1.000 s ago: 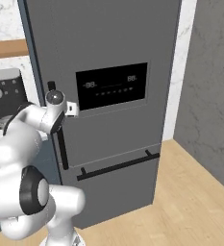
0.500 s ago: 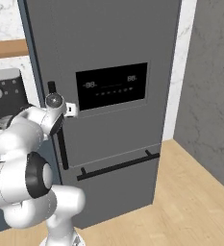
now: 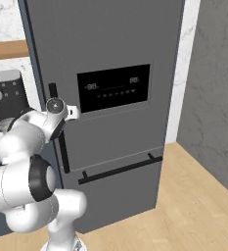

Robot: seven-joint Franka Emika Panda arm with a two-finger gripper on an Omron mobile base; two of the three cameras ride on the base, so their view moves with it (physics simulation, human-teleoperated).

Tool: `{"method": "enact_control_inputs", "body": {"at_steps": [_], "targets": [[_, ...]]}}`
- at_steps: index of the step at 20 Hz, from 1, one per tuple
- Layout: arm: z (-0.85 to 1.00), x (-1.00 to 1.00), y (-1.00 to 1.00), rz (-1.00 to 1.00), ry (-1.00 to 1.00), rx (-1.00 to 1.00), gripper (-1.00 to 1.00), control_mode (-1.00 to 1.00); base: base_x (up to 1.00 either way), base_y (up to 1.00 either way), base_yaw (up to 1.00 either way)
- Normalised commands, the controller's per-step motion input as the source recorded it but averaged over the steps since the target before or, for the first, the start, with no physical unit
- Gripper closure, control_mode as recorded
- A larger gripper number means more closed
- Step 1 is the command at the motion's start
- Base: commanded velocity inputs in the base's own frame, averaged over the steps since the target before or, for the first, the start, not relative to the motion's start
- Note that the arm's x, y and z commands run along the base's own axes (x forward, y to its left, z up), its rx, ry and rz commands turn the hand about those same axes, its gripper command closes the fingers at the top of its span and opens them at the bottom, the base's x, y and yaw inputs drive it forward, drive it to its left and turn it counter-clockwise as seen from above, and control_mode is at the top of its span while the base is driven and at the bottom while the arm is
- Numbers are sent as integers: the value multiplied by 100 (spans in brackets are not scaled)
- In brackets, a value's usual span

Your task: Grab a lemon wedge from the fridge and one ice cube from the ice bowl, and put them in the glass of lemonade.

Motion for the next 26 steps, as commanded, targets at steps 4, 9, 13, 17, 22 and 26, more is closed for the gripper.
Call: {"method": "enact_control_inputs", "body": {"at_steps": [4, 9, 13, 17, 22, 26], "targets": [[6, 27, 0, 0, 10, 0, 100, -100, 0, 0, 0], [12, 5, -1, 0, 6, -2, 100, -100, 0, 0, 0], [20, -5, -48, 0, 2, -1, 100, -100, 0, 0, 0], [19, -29, -88, -8, -2, 0, 100, -100, 0, 0, 0], [18, -51, -100, -12, -2, 1, 100, -100, 0, 0, 0], [31, -58, -100, -17, -2, 6, 100, -100, 0, 0, 0]]}}
